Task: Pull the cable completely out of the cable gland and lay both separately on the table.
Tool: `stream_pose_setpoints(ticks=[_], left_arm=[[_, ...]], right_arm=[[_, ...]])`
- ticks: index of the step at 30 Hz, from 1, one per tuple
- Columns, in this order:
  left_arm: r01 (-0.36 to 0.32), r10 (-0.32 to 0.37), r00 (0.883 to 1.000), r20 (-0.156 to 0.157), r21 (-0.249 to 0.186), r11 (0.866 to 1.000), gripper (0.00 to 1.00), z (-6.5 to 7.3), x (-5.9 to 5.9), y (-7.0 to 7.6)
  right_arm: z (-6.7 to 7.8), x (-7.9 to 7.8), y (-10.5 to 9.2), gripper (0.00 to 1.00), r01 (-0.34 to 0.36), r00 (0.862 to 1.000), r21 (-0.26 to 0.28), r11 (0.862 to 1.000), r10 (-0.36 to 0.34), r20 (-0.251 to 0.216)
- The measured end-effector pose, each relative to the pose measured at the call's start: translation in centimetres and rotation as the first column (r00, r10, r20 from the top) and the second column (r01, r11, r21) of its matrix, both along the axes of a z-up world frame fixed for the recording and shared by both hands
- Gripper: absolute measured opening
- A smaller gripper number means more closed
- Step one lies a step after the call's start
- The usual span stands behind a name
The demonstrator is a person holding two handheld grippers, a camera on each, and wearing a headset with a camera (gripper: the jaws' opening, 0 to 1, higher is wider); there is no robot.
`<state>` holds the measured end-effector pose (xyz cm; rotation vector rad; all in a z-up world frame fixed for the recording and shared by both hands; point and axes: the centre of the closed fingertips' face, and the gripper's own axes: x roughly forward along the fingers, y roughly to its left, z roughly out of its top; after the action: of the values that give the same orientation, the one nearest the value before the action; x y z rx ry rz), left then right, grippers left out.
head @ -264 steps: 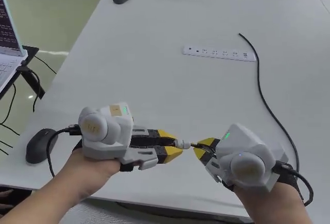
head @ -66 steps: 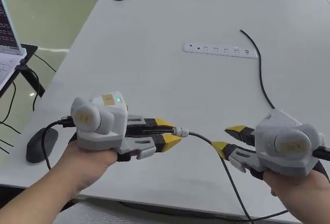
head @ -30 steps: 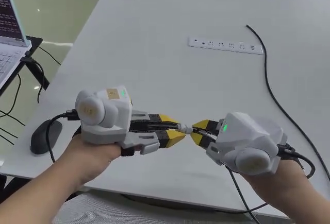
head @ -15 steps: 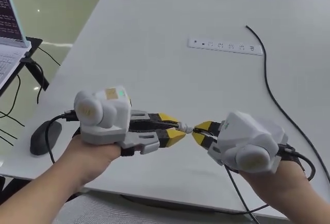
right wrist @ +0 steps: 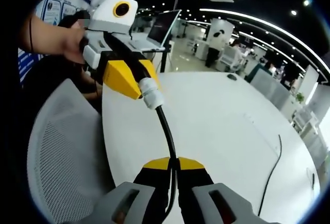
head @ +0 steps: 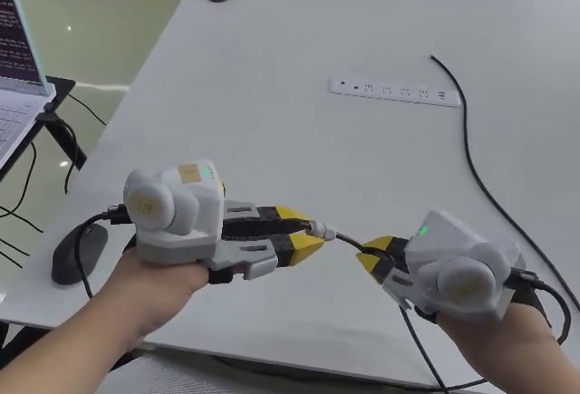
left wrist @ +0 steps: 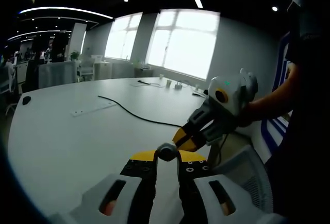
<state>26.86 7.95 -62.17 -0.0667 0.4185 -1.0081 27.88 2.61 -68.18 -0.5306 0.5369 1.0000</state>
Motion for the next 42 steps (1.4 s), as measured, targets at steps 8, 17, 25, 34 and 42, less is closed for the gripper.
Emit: stream_pose_setpoints(ticks=[8,17,25,34,42], left_arm=[[-0.012,0.012,1.000,-0.003,-0.009,1.000,0.15,0.1,0.2,0.3],[-0.039,0.039,0.999,-0.008,-0.013,0.999,0.15,-0.1,0.2,0.9],[-0.042,0.042,0.999,-0.022,-0.009,0.999,0.15,-0.3,0.0,0.9],[-0.026,0.026,0.999,-0.023,0.001,1.000,0.15,-0.6,-0.2,0.7],[-0.021,0.021,0.999,-0.024,0.006,1.000,0.15,-1.1,-0.1,1.1]], right_arm=[[-0.9,-0.1,-1.2,0.00,0.038,0.999,-0.001,0.999,-0.038,-0.036],[-1.8,-0.7,-2.2,0.00,0.049,0.998,-0.017,0.999,-0.050,-0.047],[-2.2,-1.1,-3.1,0.00,0.052,0.997,-0.036,0.998,-0.054,-0.052],[-2.2,-0.9,-3.2,0.00,0.054,0.997,-0.049,0.997,-0.056,-0.057],[-1.9,-0.1,-3.0,0.00,0.068,0.995,-0.049,0.996,-0.072,-0.073]])
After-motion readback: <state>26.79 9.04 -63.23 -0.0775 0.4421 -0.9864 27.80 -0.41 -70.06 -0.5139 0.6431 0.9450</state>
